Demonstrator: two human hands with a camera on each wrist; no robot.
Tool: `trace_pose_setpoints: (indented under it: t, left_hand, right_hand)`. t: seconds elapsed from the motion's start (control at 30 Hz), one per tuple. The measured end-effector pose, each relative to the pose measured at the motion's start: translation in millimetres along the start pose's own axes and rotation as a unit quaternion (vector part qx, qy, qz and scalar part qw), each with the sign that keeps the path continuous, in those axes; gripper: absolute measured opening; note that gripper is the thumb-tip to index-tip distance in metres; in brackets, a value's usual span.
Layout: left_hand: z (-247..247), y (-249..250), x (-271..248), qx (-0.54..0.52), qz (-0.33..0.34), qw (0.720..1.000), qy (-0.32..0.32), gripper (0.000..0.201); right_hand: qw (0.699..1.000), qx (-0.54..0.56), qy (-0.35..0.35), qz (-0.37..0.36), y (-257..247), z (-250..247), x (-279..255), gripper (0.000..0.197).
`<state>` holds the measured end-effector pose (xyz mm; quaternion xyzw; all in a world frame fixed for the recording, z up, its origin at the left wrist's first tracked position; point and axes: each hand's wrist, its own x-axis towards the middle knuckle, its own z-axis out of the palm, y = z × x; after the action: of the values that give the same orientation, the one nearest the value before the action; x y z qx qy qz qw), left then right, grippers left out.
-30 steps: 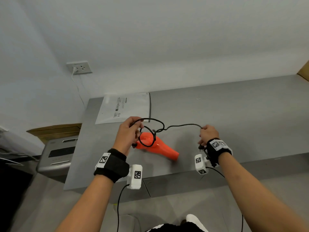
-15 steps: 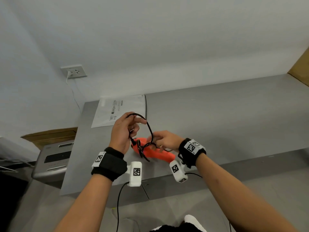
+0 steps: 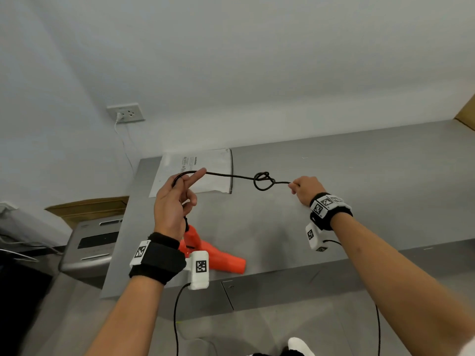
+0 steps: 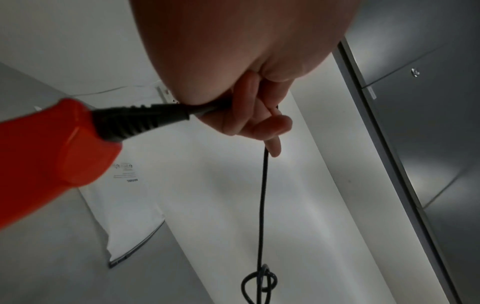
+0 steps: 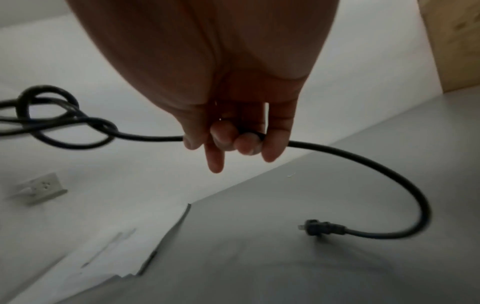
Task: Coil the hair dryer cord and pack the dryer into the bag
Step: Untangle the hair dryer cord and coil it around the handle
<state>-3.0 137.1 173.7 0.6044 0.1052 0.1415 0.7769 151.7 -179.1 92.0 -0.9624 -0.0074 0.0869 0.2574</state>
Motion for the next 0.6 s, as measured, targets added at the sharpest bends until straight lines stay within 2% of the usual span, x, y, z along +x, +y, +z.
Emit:
trace_pose_setpoints:
  t: [0.13, 0.23, 0.37, 0.47, 0.6]
  left_hand:
    - [-6, 4, 2, -0.041, 0.006, 0.999, 0.026, 0.022]
    - [-23, 14, 9, -0.077, 0.024, 0.994, 0.075, 0.022]
    - [-43, 26, 13, -0.109, 0.043, 0.987, 0.110, 0.023]
    - [-44, 33, 15, -0.107, 0.053, 0.988, 0.097, 0.024]
    - [-23, 28, 11, -0.050, 0.045, 0.997, 0.041, 0.024]
  right_hand:
    - [0.994, -0.105, -0.013, 0.013, 8, -3, 6, 0.031]
    - [0.988, -0.141, -0.021, 0.061, 29, -5, 5, 0.026]
    - [0.977, -0.173, -0.016, 0.122, 64, -3, -6, 0.025]
    - [0.973, -0.187, -0.029, 0.135, 70, 2, -12, 0.025]
    - [0.979, -0.170, -0.038, 0.107, 40, 7, -15, 0.025]
